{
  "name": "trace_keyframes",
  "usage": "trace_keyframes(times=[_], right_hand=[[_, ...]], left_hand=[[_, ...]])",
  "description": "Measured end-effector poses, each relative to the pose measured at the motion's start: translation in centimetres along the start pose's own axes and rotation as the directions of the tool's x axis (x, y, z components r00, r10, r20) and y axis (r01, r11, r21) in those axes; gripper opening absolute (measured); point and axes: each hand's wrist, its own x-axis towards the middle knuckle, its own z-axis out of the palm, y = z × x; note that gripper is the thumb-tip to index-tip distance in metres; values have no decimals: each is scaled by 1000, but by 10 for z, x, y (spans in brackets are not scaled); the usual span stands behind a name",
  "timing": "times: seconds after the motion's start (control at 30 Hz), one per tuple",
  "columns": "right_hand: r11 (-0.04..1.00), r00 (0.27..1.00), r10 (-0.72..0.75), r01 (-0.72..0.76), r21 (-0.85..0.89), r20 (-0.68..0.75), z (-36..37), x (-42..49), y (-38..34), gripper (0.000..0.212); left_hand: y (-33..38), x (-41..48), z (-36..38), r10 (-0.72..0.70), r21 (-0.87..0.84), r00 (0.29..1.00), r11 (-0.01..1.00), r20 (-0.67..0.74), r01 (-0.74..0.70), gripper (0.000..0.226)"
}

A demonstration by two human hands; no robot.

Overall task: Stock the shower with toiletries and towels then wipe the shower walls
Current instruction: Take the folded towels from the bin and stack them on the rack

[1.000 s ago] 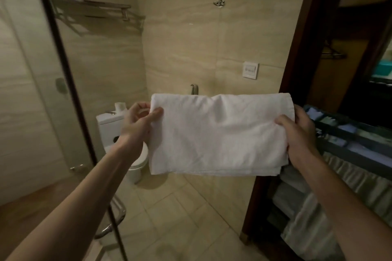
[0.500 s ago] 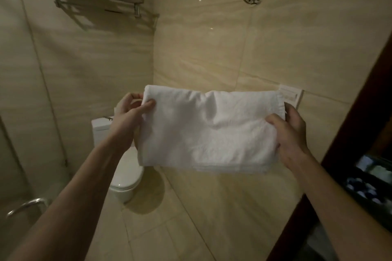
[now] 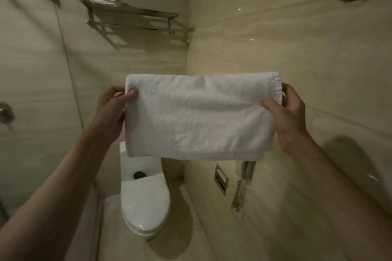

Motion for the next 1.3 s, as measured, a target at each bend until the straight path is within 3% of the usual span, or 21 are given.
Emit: trace_keyframes(times=[0.27,0.7,1.3], right_hand=[[996,989,-41,29,90,141,109,104,69,32],[964,978,-103,53,261,183,299,328,130,31],[925,946,-280,220,309,165,502,560,144,32]], left_hand=[[-22,126,-26,72,51,995,996,-69,-69,15],[-16,365,-19,245,148,953,964,-180,-220,13],[14,684,-27,436,289,895,872,-93,-395,21]])
